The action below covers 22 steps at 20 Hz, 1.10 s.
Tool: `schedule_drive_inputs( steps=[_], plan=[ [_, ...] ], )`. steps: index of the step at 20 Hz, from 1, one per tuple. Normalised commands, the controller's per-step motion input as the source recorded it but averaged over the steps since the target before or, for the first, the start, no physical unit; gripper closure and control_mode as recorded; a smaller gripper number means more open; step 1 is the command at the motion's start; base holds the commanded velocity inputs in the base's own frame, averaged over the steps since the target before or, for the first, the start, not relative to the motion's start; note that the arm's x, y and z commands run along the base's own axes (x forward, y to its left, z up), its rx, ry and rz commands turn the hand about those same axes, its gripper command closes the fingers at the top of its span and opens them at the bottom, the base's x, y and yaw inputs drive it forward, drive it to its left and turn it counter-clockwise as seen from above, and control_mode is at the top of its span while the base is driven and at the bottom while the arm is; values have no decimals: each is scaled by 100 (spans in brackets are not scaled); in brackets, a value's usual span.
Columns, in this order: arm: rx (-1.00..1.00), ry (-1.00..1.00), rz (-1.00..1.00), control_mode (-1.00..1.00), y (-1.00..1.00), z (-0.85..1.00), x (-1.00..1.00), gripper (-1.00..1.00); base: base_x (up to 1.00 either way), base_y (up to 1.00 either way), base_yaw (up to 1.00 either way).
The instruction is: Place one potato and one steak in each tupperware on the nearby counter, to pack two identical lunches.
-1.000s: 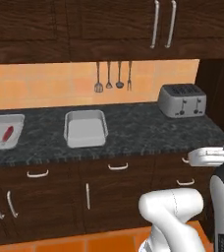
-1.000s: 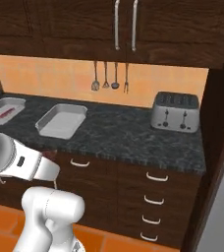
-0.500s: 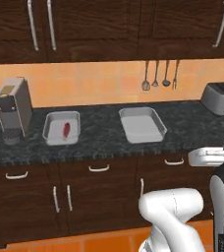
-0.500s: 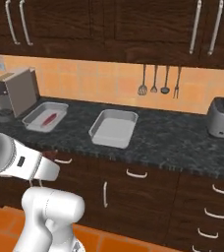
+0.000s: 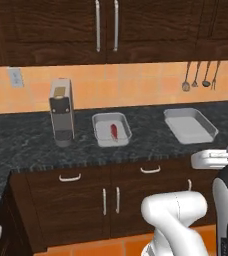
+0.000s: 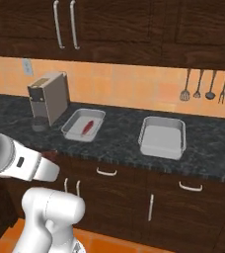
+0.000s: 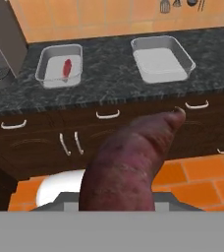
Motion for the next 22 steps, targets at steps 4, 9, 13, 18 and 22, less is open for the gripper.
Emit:
schedule_drive_inputs(
  steps=[4, 9, 13, 18, 22],
  plan=[
    [0, 0, 0, 100, 0, 0, 0, 100, 45, 37, -5],
    [0, 0, 0, 100, 0, 0, 0, 100, 55, 40, -5],
    [0, 0, 0, 100, 0, 0, 0, 100, 58, 28, -6],
    [0, 0, 0, 100, 0, 0, 0, 100, 60, 33, -6],
    [0, 0, 0, 100, 0, 0, 0, 100, 45, 45, -3]
  ],
)
